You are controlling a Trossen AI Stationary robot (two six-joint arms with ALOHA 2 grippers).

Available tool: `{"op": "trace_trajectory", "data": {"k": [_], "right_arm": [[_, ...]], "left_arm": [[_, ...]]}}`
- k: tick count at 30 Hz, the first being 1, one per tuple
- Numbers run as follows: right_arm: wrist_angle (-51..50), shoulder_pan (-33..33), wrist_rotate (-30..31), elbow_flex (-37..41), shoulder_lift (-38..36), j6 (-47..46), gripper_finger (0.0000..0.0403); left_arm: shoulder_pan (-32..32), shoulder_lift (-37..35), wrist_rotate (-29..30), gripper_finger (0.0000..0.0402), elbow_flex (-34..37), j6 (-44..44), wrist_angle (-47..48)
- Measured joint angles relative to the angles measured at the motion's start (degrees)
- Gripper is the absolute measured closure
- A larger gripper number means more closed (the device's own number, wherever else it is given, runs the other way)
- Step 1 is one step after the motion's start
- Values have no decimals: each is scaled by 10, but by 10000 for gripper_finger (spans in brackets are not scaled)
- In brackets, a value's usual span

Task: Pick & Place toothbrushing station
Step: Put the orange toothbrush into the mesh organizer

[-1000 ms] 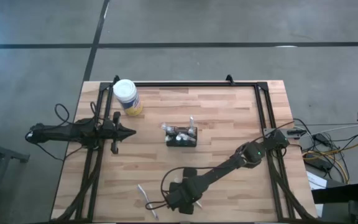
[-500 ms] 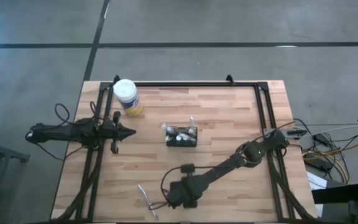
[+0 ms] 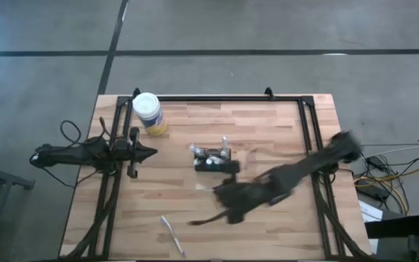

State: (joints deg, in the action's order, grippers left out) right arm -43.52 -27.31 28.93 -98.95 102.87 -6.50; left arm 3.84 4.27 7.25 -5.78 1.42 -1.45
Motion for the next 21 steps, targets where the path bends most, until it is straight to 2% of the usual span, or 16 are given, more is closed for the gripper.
{"op": "trace_trajectory", "data": {"k": [5, 12, 17, 21], "right_arm": [[177, 3, -8, 193, -181, 57, 384], [387, 42, -69, 443, -394, 118, 385], [487, 62, -77, 597, -505, 129, 385], [617, 63, -82, 695, -563, 140, 385]], "left_arm": [[0, 0, 2, 399, -7, -16, 0], [0, 2, 2, 399, -22, -32, 0], [0, 2, 2, 399, -31, -40, -1], [0, 6, 2, 399, -34, -46, -4]]}}
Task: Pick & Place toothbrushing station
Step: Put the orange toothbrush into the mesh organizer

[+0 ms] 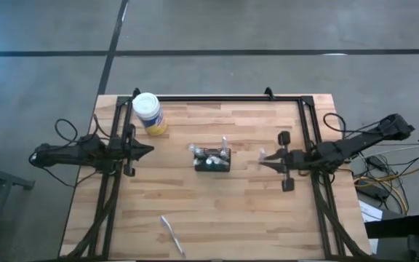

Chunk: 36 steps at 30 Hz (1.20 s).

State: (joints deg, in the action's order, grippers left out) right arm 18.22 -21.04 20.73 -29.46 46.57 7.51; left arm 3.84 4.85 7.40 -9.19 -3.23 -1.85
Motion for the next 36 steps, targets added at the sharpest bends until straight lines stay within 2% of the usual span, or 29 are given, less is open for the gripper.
{"op": "trace_trajectory", "data": {"k": [6, 12, 17, 23, 26, 30, 36], "right_arm": [[125, -1, 1, 102, -25, 17, 385], [118, 6, 1, 164, -83, 34, 385], [120, 14, -26, 216, -153, 37, 385], [122, 34, -30, 274, -232, 31, 385], [120, 37, -34, 284, -253, 22, 385], [120, 37, -39, 276, -251, 20, 385], [121, 38, -39, 207, -187, 42, 385]], "left_arm": [[0, 9, -2, 399, 0, 1, 2], [0, 34, -3, 399, 0, 3, 1], [0, 68, 6, 399, 1, 1, -8], [-1, 133, 32, 399, 1, -16, -78], [-1, 175, 38, 399, -7, -45, -116], [-1, 238, 38, 399, -51, -58, -130], [-1, 347, 43, 398, -155, -58, -129]]}}
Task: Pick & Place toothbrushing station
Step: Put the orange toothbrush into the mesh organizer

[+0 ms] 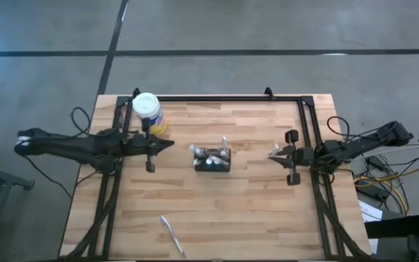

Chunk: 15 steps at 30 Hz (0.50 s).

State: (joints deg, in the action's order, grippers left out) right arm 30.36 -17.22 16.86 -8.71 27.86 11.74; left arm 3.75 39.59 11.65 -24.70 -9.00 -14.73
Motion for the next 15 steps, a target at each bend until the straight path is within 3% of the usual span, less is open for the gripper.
{"op": "trace_trajectory", "data": {"k": [9, 13, 15], "right_arm": [[-31, 5, -7, -170, 205, 62, 385], [-30, 16, -17, -245, 307, 96, 385], [-32, 28, -51, -280, 350, 103, 385]], "left_arm": [[-2, 141, 2, 341, -166, 0, 7], [-3, 197, -30, 297, -214, -4, 16], [-3, 221, -48, 274, -236, -5, 7]]}}
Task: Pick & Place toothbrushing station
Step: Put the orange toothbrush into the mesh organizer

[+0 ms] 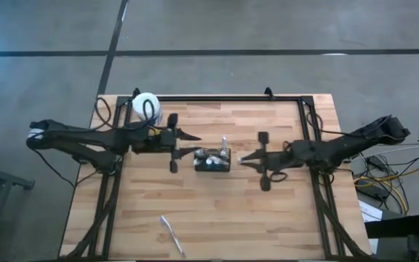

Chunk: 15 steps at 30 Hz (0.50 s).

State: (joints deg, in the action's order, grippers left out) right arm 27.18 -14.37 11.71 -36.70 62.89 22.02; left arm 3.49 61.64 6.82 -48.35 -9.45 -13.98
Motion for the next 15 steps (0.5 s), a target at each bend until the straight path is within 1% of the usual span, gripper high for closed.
{"op": "trace_trajectory", "data": {"k": [2, 3, 7, 11, 15], "right_arm": [[2, 15, -37, -33, 38, 4, 385], [2, 21, -44, -46, 54, 5, 385], [-1, 43, -47, -84, 103, 9, 385], [2, 65, -76, -113, 134, 7, 385], [0, 80, -79, -141, 170, 7, 385]], "left_arm": [[0, 21, -11, 250, -14, -5, 1], [0, 32, -16, 240, -21, -13, 1], [0, 53, -43, 212, -27, -25, 0], [0, 59, -46, 208, -26, -26, -32], [0, 67, -58, 211, -23, -26, -53]]}}
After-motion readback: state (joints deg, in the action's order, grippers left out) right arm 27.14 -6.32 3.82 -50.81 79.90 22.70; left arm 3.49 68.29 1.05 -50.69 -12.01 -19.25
